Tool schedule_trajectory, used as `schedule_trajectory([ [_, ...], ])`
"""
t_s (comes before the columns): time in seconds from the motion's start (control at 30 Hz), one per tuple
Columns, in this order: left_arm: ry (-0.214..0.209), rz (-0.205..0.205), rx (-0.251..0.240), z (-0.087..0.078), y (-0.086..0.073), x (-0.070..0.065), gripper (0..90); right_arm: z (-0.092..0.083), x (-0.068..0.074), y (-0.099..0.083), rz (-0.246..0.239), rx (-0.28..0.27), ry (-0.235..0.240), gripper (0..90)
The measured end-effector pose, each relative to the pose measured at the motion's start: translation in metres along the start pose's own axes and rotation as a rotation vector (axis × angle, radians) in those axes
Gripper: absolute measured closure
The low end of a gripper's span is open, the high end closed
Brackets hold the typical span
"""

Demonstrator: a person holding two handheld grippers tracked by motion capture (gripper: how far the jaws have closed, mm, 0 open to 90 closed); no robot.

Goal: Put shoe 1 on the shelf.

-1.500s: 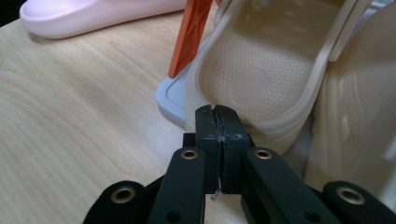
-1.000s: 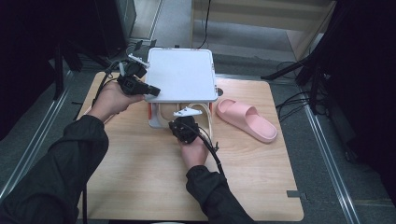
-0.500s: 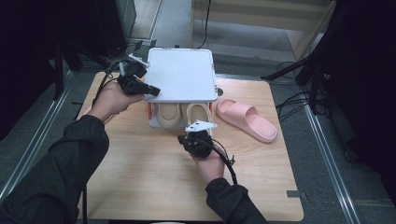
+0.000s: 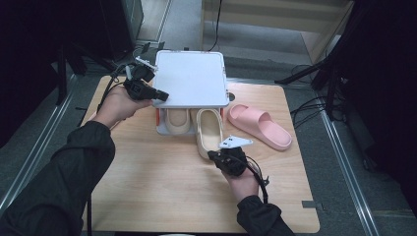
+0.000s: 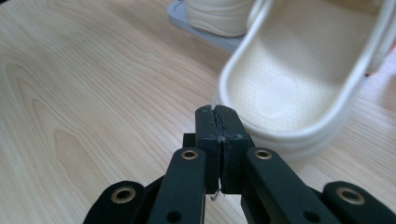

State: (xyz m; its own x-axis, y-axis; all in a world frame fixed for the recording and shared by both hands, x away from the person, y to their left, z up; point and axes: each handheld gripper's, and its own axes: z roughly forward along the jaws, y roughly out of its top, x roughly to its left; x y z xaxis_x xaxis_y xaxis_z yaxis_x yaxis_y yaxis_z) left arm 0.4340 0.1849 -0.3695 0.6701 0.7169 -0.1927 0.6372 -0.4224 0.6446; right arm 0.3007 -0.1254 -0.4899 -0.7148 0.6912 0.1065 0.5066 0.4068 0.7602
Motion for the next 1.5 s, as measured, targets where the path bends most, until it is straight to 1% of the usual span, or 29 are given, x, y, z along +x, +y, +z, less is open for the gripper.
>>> schedule_trajectory([
  [0.1, 0.002, 0.003, -0.002, 0.0, 0.0, 0.0, 88.9, 0.0, -0.005, -0.002, -0.012, 0.009, -0.018, 88.6],
  [0.13, 0.001, 0.002, -0.002, 0.0, 0.0, 0.0, 88.9, 0.0, -0.007, -0.003, -0.011, 0.014, -0.015, 88.4],
  [0.2, 0.001, 0.001, -0.002, 0.0, 0.0, 0.0, 88.9, 0.002, -0.01, -0.005, 0.001, 0.031, -0.013, 88.3],
  [0.33, 0.002, 0.001, -0.002, 0.0, 0.0, 0.0, 88.9, 0.004, -0.013, -0.009, -0.015, 0.068, -0.026, 88.3],
  [0.4, 0.001, 0.0, -0.002, 0.0, 0.0, 0.0, 88.9, 0.004, -0.016, -0.011, -0.016, 0.069, -0.02, 88.9],
  [0.5, 0.001, -0.001, -0.002, 0.0, 0.0, 0.0, 88.9, 0.004, -0.018, -0.01, -0.025, 0.072, -0.018, 89.1],
  [0.57, 0.001, 0.0, 0.0, 0.0, 0.0, 0.0, 88.9, 0.006, -0.018, -0.009, -0.028, 0.068, -0.02, 89.1],
  [0.67, 0.002, -0.001, 0.001, 0.0, 0.0, 0.0, 88.9, 0.01, -0.019, -0.006, -0.01, 0.069, -0.021, 89.1],
  [0.77, 0.0, -0.002, 0.002, 0.0, 0.0, 0.0, 88.9, 0.015, -0.021, -0.003, -0.013, 0.06, -0.023, 89.9],
  [0.8, -0.001, -0.003, 0.002, 0.0, 0.0, 0.0, 88.9, 0.017, -0.022, -0.001, -0.012, 0.066, -0.027, 90.0],
  [0.83, -0.001, -0.003, 0.002, 0.0, 0.0, 0.0, 88.8, 0.018, -0.023, 0.0, -0.007, 0.051, -0.024, 90.0],
  [0.9, -0.001, -0.001, 0.001, 0.0, 0.0, 0.0, 88.8, 0.022, -0.025, 0.003, 0.006, 0.051, -0.034, 90.0],
  [0.93, 0.002, 0.0, 0.001, 0.0, 0.0, 0.0, 88.8, 0.025, -0.026, 0.004, 0.011, 0.04, -0.032, 90.0],
  [1.0, 0.001, -0.001, 0.002, 0.0, 0.0, 0.0, 88.8, 0.029, -0.028, 0.008, 0.025, 0.032, -0.039, 90.0],
  [1.2, 0.001, -0.002, -0.002, 0.0, 0.0, 0.0, 88.8, 0.044, -0.033, 0.024, 0.03, 0.025, -0.056, 90.0],
  [1.27, -0.001, -0.002, -0.005, 0.0, 0.0, 0.0, 88.8, 0.049, -0.035, 0.029, 0.039, 0.024, -0.063, 89.9],
  [1.37, -0.007, -0.005, -0.012, 0.0, -0.002, 0.001, 88.8, 0.055, -0.039, 0.034, 0.046, 0.02, -0.067, 89.6],
  [1.43, -0.008, -0.005, -0.015, 0.0, -0.002, 0.002, 88.8, 0.059, -0.043, 0.036, 0.059, 0.011, -0.064, 89.3],
  [1.5, -0.008, -0.004, -0.015, 0.0, -0.002, 0.002, 88.8, 0.062, -0.045, 0.037, 0.093, 0.002, -0.049, 88.6],
])
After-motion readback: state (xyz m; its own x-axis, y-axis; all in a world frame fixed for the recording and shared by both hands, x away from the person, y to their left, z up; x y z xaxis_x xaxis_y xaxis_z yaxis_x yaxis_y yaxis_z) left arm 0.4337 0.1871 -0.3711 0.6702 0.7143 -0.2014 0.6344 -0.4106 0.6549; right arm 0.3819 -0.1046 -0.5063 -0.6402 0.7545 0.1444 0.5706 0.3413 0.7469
